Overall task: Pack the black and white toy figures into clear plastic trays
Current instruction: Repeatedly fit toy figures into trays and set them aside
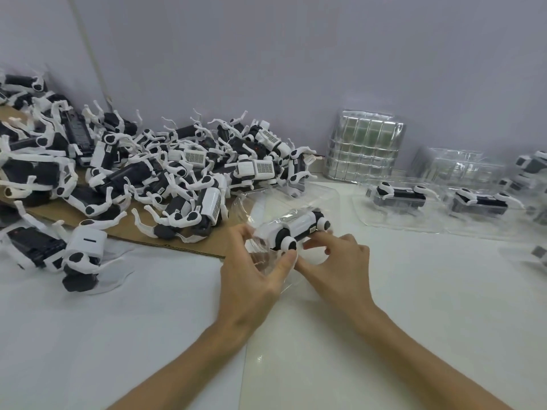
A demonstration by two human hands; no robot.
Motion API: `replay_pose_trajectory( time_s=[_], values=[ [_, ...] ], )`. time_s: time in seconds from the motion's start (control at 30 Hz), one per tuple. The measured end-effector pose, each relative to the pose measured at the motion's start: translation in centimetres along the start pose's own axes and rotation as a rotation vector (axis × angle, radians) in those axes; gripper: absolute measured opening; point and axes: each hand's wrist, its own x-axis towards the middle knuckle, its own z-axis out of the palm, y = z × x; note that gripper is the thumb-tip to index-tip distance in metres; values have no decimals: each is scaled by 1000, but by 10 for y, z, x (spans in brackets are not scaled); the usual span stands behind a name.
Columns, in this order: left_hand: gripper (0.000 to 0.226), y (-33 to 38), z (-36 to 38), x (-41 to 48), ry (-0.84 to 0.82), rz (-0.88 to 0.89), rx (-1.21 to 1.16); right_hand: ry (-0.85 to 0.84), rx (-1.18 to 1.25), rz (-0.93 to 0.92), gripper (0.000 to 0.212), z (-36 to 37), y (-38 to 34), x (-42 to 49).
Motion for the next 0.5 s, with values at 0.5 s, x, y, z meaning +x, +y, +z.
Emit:
replay_pose_trajectory(
  time_s=[0.5],
  values=[
    [63,7,3,3,174,122,256,239,84,-39,29,2,2,3]
  ],
)
